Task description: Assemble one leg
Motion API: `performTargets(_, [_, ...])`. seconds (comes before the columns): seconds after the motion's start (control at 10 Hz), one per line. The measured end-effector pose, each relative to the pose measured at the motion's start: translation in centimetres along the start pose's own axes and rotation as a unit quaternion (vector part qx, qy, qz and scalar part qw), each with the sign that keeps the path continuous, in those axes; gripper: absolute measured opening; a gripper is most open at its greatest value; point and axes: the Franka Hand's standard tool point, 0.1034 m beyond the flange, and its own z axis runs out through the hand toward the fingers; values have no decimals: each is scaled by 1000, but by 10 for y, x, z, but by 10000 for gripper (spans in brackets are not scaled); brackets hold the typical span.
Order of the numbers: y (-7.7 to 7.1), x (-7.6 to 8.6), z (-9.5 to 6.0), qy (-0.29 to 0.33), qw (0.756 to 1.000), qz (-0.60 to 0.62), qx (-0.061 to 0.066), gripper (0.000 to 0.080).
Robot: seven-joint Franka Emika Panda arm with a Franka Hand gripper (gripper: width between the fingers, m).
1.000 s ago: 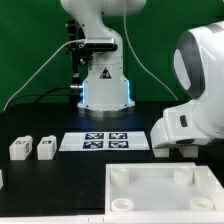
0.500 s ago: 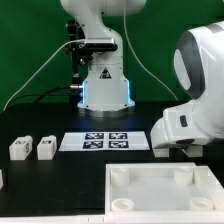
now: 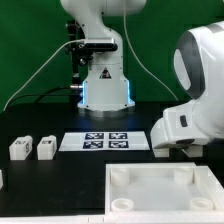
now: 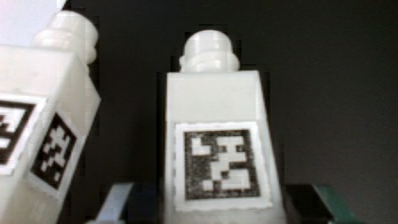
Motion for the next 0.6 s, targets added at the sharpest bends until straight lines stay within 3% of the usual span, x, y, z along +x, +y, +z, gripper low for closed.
performTargets(0.1, [2,-1,-4,-2,1000,-5,0,292])
performTargets(0.4, [25,-22,-65,22,999,-34,10,292])
performTargets(0.6, [41,-28,-103,127,991,-39,16,292])
